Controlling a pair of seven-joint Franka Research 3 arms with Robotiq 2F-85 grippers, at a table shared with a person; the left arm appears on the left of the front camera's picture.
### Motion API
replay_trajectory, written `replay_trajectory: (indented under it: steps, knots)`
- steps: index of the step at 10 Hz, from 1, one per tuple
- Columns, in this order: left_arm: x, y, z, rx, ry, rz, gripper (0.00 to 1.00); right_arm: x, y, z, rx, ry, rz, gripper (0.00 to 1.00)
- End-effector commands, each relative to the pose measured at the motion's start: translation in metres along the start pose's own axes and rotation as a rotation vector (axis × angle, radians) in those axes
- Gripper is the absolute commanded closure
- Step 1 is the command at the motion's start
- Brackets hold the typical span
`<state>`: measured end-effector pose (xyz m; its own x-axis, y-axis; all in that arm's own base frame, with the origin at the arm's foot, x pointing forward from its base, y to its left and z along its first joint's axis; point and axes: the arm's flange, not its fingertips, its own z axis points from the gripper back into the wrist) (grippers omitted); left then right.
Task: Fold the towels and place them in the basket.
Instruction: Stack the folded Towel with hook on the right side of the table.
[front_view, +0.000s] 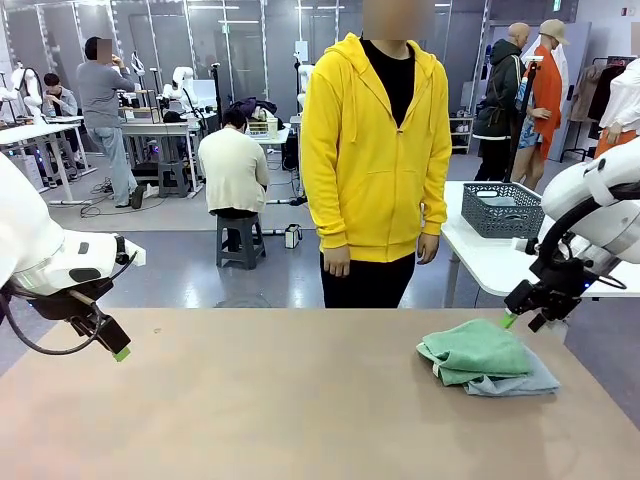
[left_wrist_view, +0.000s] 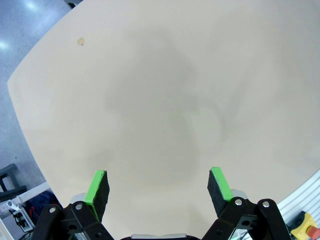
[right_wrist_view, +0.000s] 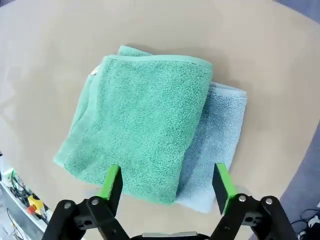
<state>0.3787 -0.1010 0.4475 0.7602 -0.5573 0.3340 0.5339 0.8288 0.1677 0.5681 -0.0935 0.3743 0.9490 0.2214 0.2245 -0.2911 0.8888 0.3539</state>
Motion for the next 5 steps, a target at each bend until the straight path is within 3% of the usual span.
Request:
replay_trajectory:
  steps: [1, 5]
  knots:
    - [0.0003, -0.001, 0.0004, 0.01, 0.003, 0.001, 0.0, -0.0028, 0.0155, -0.0001, -0.048, 0.013, -0.021, 0.0]
    - [0.0003, -0.001, 0.0004, 0.01, 0.003, 0.001, 0.0, 0.0008, 0.0062, 0.0051, -0.01, 0.0, 0.002, 0.0]
